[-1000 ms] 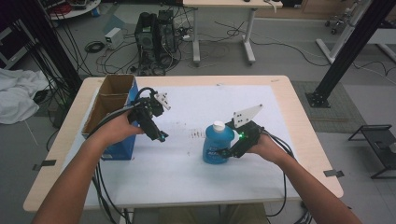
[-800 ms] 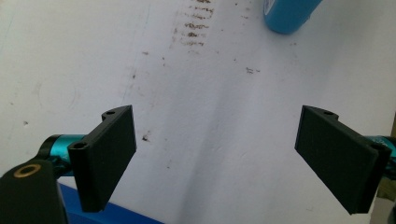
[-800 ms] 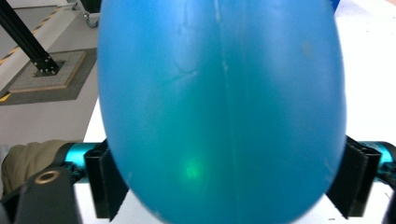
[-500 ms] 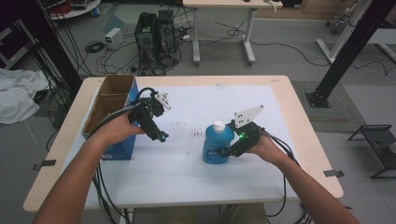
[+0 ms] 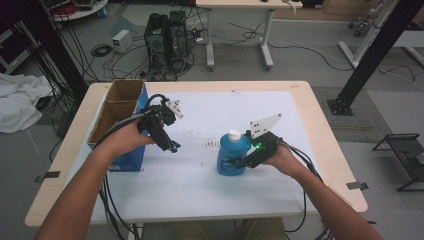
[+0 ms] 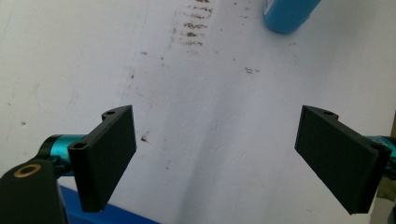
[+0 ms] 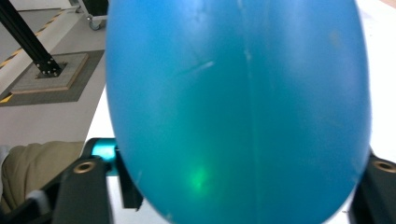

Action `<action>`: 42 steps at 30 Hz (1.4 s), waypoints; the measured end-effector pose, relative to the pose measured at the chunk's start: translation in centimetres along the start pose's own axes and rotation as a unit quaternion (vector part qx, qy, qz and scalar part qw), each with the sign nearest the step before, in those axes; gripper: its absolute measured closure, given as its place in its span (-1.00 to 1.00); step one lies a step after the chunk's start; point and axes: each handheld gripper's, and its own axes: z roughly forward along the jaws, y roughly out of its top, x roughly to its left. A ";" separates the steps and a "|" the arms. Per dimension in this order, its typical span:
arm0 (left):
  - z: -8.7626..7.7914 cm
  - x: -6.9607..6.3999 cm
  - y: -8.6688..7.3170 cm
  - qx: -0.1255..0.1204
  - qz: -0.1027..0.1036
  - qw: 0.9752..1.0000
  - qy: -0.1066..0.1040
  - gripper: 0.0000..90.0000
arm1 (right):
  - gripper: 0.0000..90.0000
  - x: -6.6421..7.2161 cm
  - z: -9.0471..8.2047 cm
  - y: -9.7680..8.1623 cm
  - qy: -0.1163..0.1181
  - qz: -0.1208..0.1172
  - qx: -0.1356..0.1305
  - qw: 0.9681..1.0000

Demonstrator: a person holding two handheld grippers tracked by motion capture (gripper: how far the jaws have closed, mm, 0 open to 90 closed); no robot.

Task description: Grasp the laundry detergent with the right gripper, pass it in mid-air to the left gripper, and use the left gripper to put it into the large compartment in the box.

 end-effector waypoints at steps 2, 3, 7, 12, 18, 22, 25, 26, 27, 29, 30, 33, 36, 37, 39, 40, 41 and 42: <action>-0.1 0.1 0.0 0.008 0.006 1.000 -0.001 -0.72 | -0.27 0.0 0.0 0.0 0.002 -0.001 -0.001 1.000; 0.0 0.0 0.0 -0.001 -0.001 1.000 -0.001 -0.72 | -0.27 0.0 0.1 0.0 -0.001 -0.001 -0.001 1.000; 0.0 0.0 0.0 0.002 0.000 1.000 0.000 -0.72 | -0.23 0.0 0.0 0.0 0.000 -0.001 -0.001 1.000; -0.1 0.0 0.1 0.010 0.007 1.000 -0.002 -0.72 | -0.12 0.2 -0.1 0.0 -0.001 0.003 0.002 1.000; -0.1 0.1 0.1 0.010 0.010 1.000 -0.003 -0.72 | -0.08 0.0 0.0 0.0 -0.008 -0.017 -0.010 1.000; 0.0 0.0 0.1 0.005 0.005 1.000 -0.005 -0.72 | -0.07 0.3 -0.1 0.0 -0.008 -0.008 -0.004 1.000; 0.0 -0.2 0.3 0.004 0.009 1.000 -0.006 -0.72 | -0.05 0.2 -0.1 0.0 -0.006 -0.015 -0.008 1.000; 0.0 -0.3 0.4 0.005 0.011 1.000 -0.005 -0.72 | -0.04 0.2 -0.2 -0.1 -0.007 -0.016 -0.008 1.000; 0.1 -0.4 0.5 -0.001 0.007 1.000 -0.007 -0.72 | -0.04 0.2 -0.2 0.0 -0.005 -0.016 -0.009 1.000; -0.1 -0.5 0.8 0.005 0.017 1.000 -0.009 -0.72 | -0.04 0.0 -0.2 0.0 -0.006 -0.025 -0.012 1.000; -0.1 -0.8 0.9 -0.001 0.013 1.000 -0.008 -0.72 | -0.04 0.1 -0.3 0.0 -0.007 -0.020 -0.007 1.000; -0.5 -1.1 1.6 0.006 0.028 1.000 -0.012 -0.72 | -0.03 0.2 -0.4 0.1 -0.007 -0.018 -0.012 1.000; -0.9 -1.5 2.4 0.004 0.037 0.999 -0.017 -0.72 | -0.03 0.1 -0.9 0.3 -0.005 -0.021 -0.018 1.000; -0.9 -1.5 2.4 0.004 0.037 0.999 -0.017 -0.72 | -0.03 0.1 -0.9 0.3 -0.005 -0.021 -0.018 1.000; -1.2 -1.9 3.2 0.001 0.046 0.999 -0.017 -0.72 | -0.03 0.2 -1.3 0.5 -0.006 -0.018 -0.022 1.000; -1.2 -2.1 3.5 -0.005 0.048 0.999 -0.017 -0.72 | -0.02 0.2 -1.4 0.6 -0.008 -0.020 -0.024 0.999; -1.4 -2.2 3.8 -0.005 0.053 0.998 -0.016 -0.72 | -0.02 0.4 -1.6 0.6 -0.009 -0.015 -0.019 1.000; -1.5 -2.4 4.1 -0.007 0.058 0.998 -0.016 -0.72 | -0.02 0.5 -1.8 0.6 -0.012 -0.011 -0.018 1.000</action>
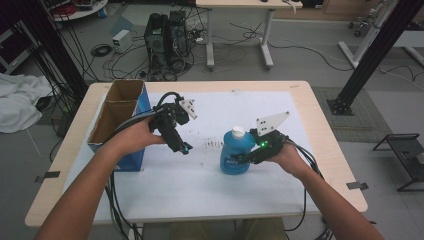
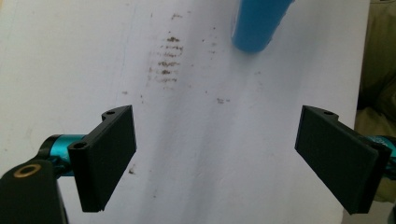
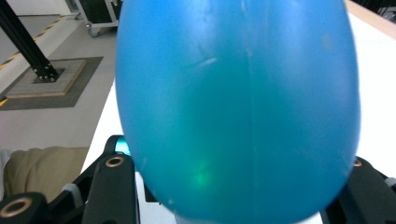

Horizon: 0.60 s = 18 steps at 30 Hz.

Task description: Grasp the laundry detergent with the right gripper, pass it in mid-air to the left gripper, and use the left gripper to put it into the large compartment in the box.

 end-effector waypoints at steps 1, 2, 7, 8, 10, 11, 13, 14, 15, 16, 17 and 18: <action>-0.1 -0.1 0.3 0.000 0.002 1.000 -0.001 -0.72 | -0.02 0.1 0.0 0.0 -0.001 0.006 -0.008 1.000; -0.3 -0.3 0.7 0.002 0.007 1.000 -0.001 -0.72 | -0.02 0.1 0.0 0.1 -0.001 -0.002 -0.013 1.000; -0.8 -0.8 2.0 -0.003 0.018 1.000 -0.010 -0.72 | -0.02 0.4 -0.4 0.4 -0.001 -0.002 -0.016 1.000; -1.0 -0.9 2.4 -0.001 0.022 1.000 -0.013 -0.72 | -0.02 0.4 -0.4 0.4 -0.001 -0.002 -0.016 1.000; -1.4 -1.2 3.3 0.001 0.029 0.999 -0.019 -0.72 | -0.01 0.5 -0.6 0.8 0.000 -0.006 -0.013 1.000; -1.5 -1.3 3.7 0.002 0.035 0.999 -0.019 -0.72 | -0.01 0.5 -0.6 0.9 0.000 -0.009 -0.012 1.000; -1.7 -1.6 4.3 -0.007 0.034 0.999 -0.024 -0.72 | -0.01 0.6 -0.8 1.1 0.003 -0.006 -0.007 1.000; -1.7 -1.6 4.3 -0.007 0.034 0.999 -0.024 -0.72 | -0.01 0.7 -0.7 1.2 0.001 -0.007 -0.007 1.000; -1.9 -1.8 5.0 0.000 0.048 0.998 -0.028 -0.72 | -0.01 0.7 -0.7 1.4 0.004 -0.007 -0.006 1.000; -1.9 -1.8 5.0 0.000 0.048 0.998 -0.028 -0.72 | -0.01 0.7 -0.7 1.4 0.004 -0.007 -0.006 1.000; -2.0 -2.0 5.7 0.005 0.056 0.998 -0.031 -0.72 | -0.01 0.7 -0.7 1.7 0.007 -0.015 0.005 1.000; -2.0 -2.0 5.7 0.005 0.056 0.998 -0.031 -0.72 | -0.01 0.8 -0.6 1.8 0.009 -0.008 0.003 1.000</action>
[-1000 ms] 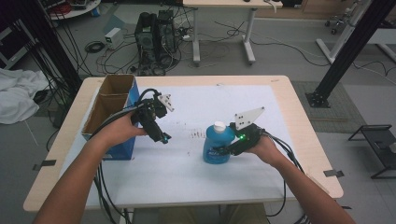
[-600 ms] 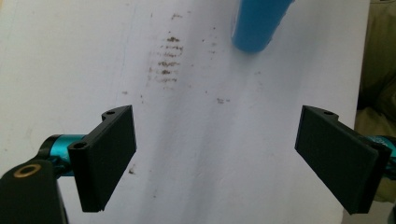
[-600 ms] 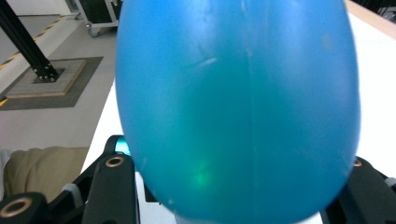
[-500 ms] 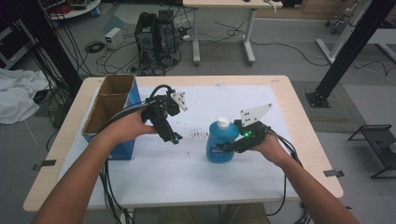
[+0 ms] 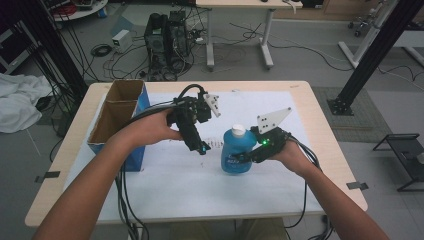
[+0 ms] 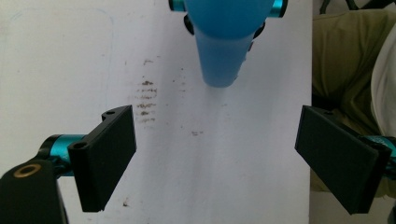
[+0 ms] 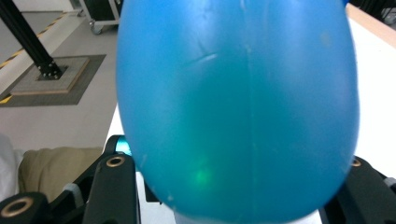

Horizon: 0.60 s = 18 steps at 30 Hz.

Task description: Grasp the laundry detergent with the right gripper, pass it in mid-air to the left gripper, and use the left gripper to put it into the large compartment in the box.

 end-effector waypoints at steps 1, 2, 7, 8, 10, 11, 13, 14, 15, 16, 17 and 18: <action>0.0 -0.3 0.6 -0.001 0.001 1.000 -0.006 -0.72 | -0.01 0.0 0.1 0.2 0.002 -0.003 0.002 1.000; 0.0 -0.3 0.6 -0.001 0.001 1.000 -0.006 -0.72 | -0.01 0.0 0.1 0.2 0.002 -0.003 0.002 1.000; -0.2 -0.5 2.2 0.006 0.019 1.000 -0.011 -0.72 | -0.01 0.3 0.5 1.2 0.016 -0.011 0.018 1.000; -0.3 -0.5 2.4 0.006 0.020 1.000 -0.012 -0.72 | -0.01 0.3 0.5 1.4 0.018 -0.015 0.022 0.999; -0.3 -0.5 2.6 0.007 0.022 1.000 -0.015 -0.72 | -0.01 0.4 0.6 1.7 0.021 -0.014 0.022 0.999; -0.4 -0.6 2.8 0.009 0.024 1.000 -0.014 -0.72 | -0.01 0.3 0.8 2.4 0.023 -0.026 0.024 0.999; -0.5 -0.7 3.2 0.012 0.027 0.999 -0.015 -0.72 | -0.01 0.1 1.0 2.7 0.021 -0.037 0.018 0.999; -0.5 -0.8 3.3 0.012 0.027 0.999 -0.016 -0.72 | -0.01 0.2 1.0 2.8 0.025 -0.027 0.024 0.999; -0.5 -0.8 3.6 0.013 0.030 0.999 -0.017 -0.72 | -0.01 0.2 1.0 2.9 0.024 -0.024 0.027 0.999; -0.5 -0.9 3.8 0.015 0.031 0.999 -0.017 -0.72 | -0.01 0.2 1.2 3.0 0.024 -0.025 0.025 0.999; -0.5 -0.9 3.9 0.015 0.031 0.999 -0.017 -0.72 | -0.01 0.1 1.3 3.0 0.026 -0.027 0.024 0.999; -0.5 -0.9 3.9 0.015 0.031 0.999 -0.017 -0.72 | -0.01 0.1 1.3 3.0 0.026 -0.027 0.024 0.999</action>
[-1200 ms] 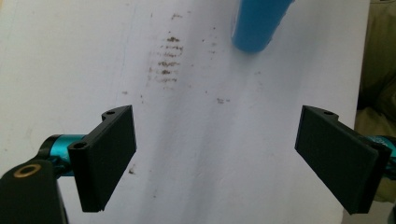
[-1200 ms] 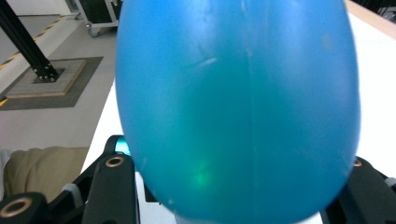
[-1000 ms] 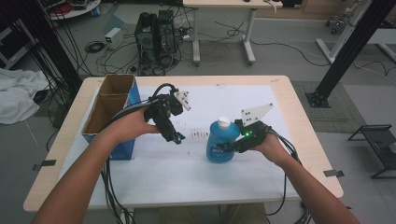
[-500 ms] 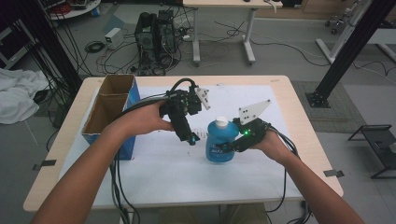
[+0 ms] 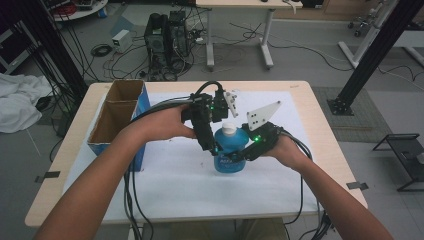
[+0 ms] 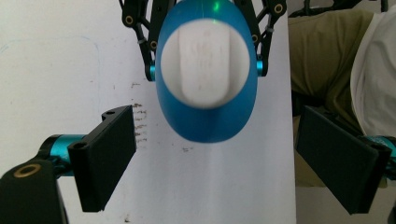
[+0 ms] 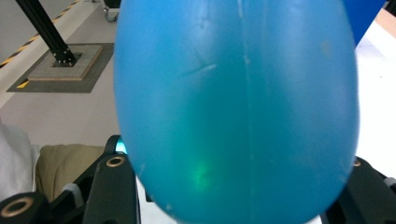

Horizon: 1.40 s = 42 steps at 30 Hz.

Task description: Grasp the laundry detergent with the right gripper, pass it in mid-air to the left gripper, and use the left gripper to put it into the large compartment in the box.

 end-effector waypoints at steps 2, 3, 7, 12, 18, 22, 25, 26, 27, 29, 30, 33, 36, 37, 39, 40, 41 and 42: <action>0.2 0.0 0.4 0.009 0.002 1.000 -0.003 -0.72 | -0.01 0.0 0.2 0.0 0.002 0.000 0.004 1.000; 0.4 0.1 0.6 0.012 0.001 1.000 -0.006 -0.72 | -0.01 -0.1 0.3 0.0 0.000 -0.004 0.004 1.000; 1.0 0.3 1.1 0.025 0.001 1.000 -0.012 -0.72 | -0.01 0.0 0.3 0.0 0.003 0.001 0.013 1.000; 1.8 0.6 1.7 0.033 0.002 0.999 -0.015 -0.72 | -0.01 0.0 0.2 0.1 0.000 -0.004 0.009 1.000; 2.6 0.9 2.4 0.041 0.000 0.999 -0.021 -0.72 | -0.01 0.0 0.3 0.1 0.002 -0.005 0.006 1.000; 3.0 1.0 2.7 0.047 0.001 0.999 -0.024 -0.72 | -0.01 -0.1 0.2 0.1 0.000 -0.011 0.013 1.000; 3.3 1.1 2.7 0.050 -0.001 0.998 -0.027 -0.72 | -0.01 0.0 0.1 0.1 0.003 -0.004 0.015 1.000; 3.3 1.1 2.7 0.050 -0.001 0.998 -0.027 -0.72 | -0.01 0.0 0.1 0.1 0.003 -0.004 0.015 1.000; 3.5 1.2 2.7 0.056 -0.002 0.998 -0.026 -0.72 | -0.01 0.0 0.1 0.1 0.005 -0.003 0.016 1.000; 3.6 1.2 2.7 0.055 -0.003 0.998 -0.029 -0.72 | -0.01 0.0 0.1 0.1 0.006 -0.002 0.016 1.000; 3.6 1.2 2.7 0.054 -0.003 0.998 -0.029 -0.72 | -0.01 -0.1 0.1 0.1 0.001 -0.013 0.011 1.000; 3.6 1.2 2.8 0.054 0.000 0.998 -0.027 -0.67 | -0.01 0.0 0.0 0.1 0.005 -0.001 0.017 1.000; 3.8 1.2 2.8 0.060 0.002 0.998 -0.030 -0.62 | -0.01 -0.2 0.1 0.1 -0.002 -0.017 0.007 1.000; 3.8 1.2 2.8 0.064 0.001 0.997 -0.032 -0.62 | -0.01 -0.1 0.0 0.1 0.000 -0.008 0.013 1.000; 3.9 1.2 2.8 0.066 0.003 0.997 -0.032 -0.58 | -0.01 0.1 0.0 0.1 0.000 0.004 0.018 1.000; 3.9 1.2 2.9 0.066 0.005 0.997 -0.031 -0.53 | -0.01 -0.2 0.1 0.1 -0.001 -0.014 0.008 1.000; 3.9 1.3 2.9 0.064 0.003 0.997 -0.032 -0.53 | -0.01 -0.1 0.1 0.1 0.001 -0.009 0.010 1.000; 3.9 1.3 2.9 0.064 0.003 0.997 -0.031 -0.53 | -0.01 -0.1 0.1 0.1 0.000 -0.009 0.011 1.000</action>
